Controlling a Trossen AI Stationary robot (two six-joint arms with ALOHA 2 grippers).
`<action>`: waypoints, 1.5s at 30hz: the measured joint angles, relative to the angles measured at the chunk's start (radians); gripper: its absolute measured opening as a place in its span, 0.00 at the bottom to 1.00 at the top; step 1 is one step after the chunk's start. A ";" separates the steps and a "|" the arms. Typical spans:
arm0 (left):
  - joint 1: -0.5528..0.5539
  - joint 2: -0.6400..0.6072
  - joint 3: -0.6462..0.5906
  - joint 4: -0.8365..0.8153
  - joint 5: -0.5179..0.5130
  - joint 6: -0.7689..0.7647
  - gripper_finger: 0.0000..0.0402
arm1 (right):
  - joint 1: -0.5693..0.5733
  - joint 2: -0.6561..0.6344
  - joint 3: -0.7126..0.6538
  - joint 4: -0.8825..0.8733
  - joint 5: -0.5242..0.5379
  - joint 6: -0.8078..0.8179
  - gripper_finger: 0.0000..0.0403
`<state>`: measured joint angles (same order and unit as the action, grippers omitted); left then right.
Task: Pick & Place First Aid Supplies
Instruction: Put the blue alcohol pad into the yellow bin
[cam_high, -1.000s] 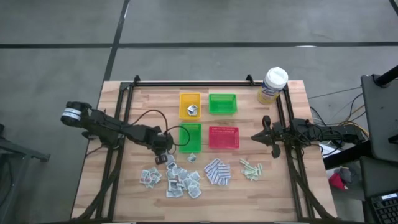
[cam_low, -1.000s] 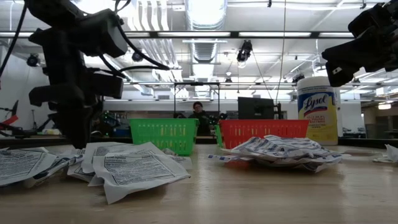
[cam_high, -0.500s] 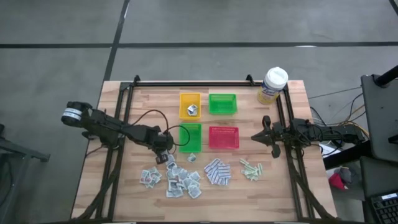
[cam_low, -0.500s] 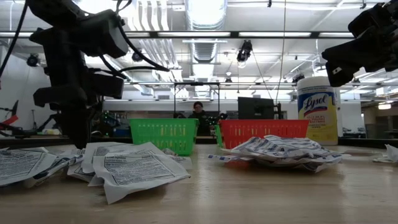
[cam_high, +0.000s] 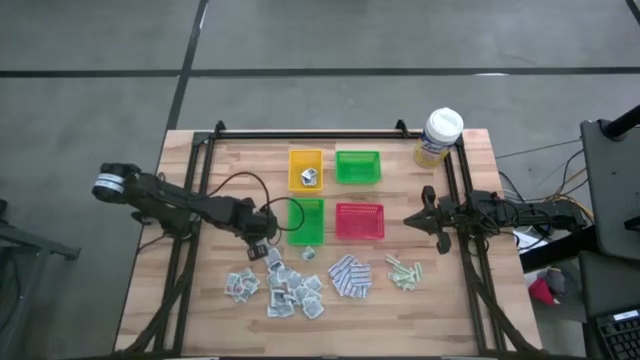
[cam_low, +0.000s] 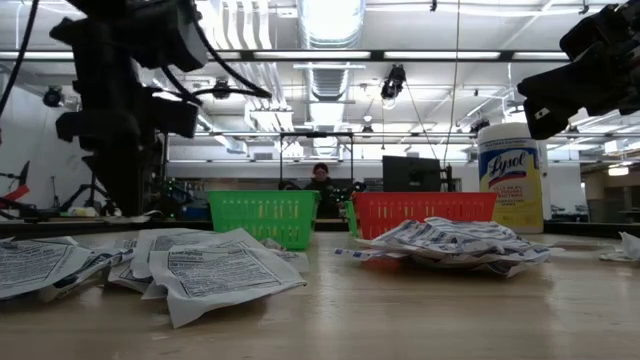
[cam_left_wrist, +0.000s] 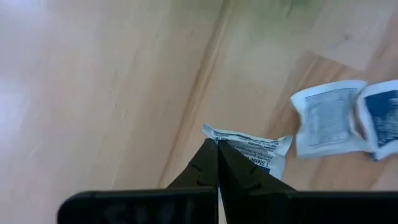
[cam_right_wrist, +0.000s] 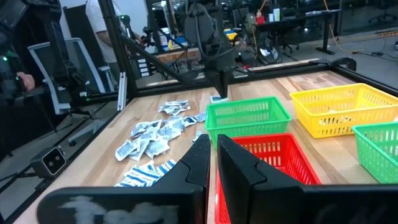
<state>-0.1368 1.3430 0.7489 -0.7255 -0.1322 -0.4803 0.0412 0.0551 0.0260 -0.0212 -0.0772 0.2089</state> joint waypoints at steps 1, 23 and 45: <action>0.000 -0.007 0.017 -0.009 0.000 0.008 0.00 | 0.000 0.000 0.000 0.000 0.000 0.000 0.07; 0.172 -0.042 0.339 0.176 -0.399 0.340 0.00 | 0.000 0.000 0.000 0.000 0.000 0.000 0.07; 0.492 0.425 0.666 0.151 -0.124 0.694 0.00 | 0.000 0.000 0.000 0.000 0.000 0.000 0.07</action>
<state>0.3557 1.7682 1.4150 -0.5747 -0.2564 0.2142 0.0412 0.0551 0.0261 -0.0212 -0.0774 0.2087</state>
